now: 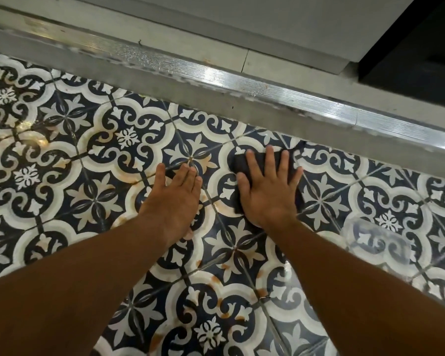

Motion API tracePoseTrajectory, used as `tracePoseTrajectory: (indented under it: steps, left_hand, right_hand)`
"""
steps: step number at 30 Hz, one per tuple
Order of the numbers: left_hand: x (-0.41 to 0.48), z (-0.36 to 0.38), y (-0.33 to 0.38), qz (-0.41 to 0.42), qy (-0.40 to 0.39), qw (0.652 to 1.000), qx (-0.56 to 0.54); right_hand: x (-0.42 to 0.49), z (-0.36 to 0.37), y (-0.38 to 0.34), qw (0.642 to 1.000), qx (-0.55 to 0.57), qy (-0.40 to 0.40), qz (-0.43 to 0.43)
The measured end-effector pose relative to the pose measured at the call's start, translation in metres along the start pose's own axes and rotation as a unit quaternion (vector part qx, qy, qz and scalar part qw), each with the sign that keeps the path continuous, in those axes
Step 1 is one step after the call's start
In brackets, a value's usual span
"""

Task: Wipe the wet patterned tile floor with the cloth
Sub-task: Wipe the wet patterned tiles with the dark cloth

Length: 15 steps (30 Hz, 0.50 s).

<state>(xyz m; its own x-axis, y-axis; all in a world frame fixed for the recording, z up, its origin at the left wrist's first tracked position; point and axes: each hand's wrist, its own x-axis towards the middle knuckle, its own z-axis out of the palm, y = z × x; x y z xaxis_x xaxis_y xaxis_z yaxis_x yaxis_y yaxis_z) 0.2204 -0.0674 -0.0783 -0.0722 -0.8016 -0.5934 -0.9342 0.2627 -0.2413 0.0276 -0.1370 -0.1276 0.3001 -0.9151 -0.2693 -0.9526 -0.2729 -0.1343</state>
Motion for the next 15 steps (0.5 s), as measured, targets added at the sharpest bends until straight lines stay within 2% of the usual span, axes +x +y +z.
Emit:
tracePoseTrajectory:
  steps: [4, 7, 11, 15]
  left_hand:
    - [-0.001, -0.004, 0.001, -0.005, -0.008, 1.0, 0.007]
    - [-0.002, -0.007, 0.003, -0.007, -0.019, 1.0, 0.021]
    - [0.0, -0.007, 0.004, -0.008, -0.022, 0.999, 0.037]
    - [0.0, -0.004, 0.003, -0.006, -0.014, 0.999, 0.041]
  right_hand:
    - [-0.045, 0.016, -0.022, 0.996, 0.013, -0.009, -0.089]
    - [-0.075, 0.022, -0.006, 0.993, 0.0, -0.022, -0.115]
    - [-0.072, 0.02, 0.03, 0.994, -0.017, -0.038, -0.097]
    - [-0.051, 0.01, 0.05, 1.0, -0.006, -0.028, -0.013]
